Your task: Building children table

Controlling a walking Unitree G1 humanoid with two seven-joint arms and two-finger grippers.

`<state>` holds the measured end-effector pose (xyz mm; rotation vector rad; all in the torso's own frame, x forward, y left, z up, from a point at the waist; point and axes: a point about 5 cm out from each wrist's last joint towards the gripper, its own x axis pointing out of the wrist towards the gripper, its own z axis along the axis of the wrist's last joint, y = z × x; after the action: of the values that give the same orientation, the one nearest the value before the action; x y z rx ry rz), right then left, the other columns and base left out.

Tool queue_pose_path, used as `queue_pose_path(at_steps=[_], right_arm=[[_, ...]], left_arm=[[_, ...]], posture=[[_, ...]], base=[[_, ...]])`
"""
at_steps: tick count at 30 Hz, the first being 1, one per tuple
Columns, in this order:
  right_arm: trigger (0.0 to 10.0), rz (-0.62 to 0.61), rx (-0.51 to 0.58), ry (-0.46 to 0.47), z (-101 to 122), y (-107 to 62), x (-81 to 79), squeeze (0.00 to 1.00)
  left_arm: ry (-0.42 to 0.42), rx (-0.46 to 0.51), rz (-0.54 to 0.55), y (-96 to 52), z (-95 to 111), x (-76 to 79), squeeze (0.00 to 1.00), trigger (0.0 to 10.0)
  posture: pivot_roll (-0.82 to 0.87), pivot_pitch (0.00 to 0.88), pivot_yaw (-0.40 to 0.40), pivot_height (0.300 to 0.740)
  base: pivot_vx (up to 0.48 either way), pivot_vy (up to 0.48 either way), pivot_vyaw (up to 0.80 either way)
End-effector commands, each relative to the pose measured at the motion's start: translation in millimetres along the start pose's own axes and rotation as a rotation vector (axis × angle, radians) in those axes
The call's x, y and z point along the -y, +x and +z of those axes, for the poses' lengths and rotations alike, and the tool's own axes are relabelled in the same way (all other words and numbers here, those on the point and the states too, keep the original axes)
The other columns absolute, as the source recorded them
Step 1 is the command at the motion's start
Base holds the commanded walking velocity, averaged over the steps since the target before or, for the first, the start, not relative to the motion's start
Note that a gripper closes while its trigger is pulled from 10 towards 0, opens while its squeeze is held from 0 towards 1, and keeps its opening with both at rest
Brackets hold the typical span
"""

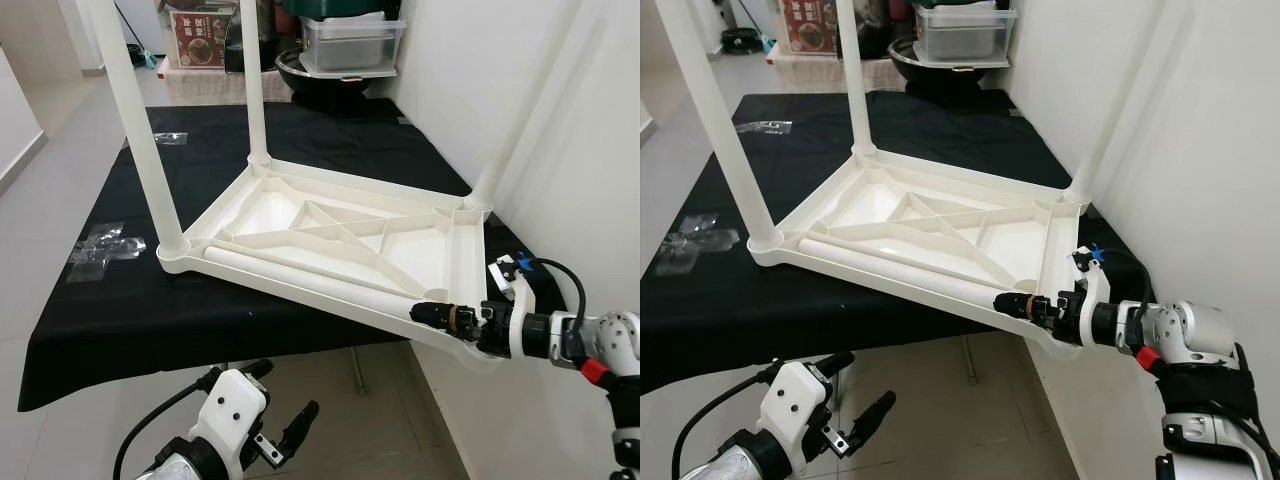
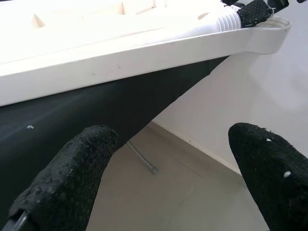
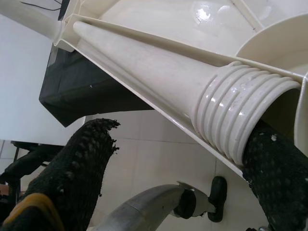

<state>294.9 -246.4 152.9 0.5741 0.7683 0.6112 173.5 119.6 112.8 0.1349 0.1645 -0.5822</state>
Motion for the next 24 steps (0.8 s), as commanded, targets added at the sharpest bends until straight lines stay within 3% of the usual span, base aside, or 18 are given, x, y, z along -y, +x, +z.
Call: queue_pose_path(at_steps=[1,14,18,24], right_arm=[[10.0,0.062,0.001,0.004,2.2,4.9,-10.1,0.00],[10.0,0.193,0.096,0.044,12.4,12.4,-21.8,0.00],[10.0,0.292,0.147,0.042,20.5,12.2,-29.4,0.00],[10.0,0.351,0.111,0.039,14.8,21.1,-35.4,0.00]], left_arm=[[0.008,-0.002,-0.003,0.4,-0.8,2.3,0.00,10.0],[0.002,-0.003,0.007,0.4,-1.5,4.1,0.00,10.0],[-0.001,-0.006,0.007,0.4,-1.9,4.4,0.00,10.0],[-0.001,-0.007,0.008,1.3,-1.9,3.9,0.00,10.0]], posture=[[0.06,0.073,-0.107,0.740],[0.07,0.069,-0.117,0.740],[0.07,0.067,-0.121,0.740],[0.07,0.069,-0.121,0.740]], base=[[0.000,0.000,0.00],[0.000,0.000,0.00],[0.000,0.000,0.00],[0.000,0.000,0.00]])
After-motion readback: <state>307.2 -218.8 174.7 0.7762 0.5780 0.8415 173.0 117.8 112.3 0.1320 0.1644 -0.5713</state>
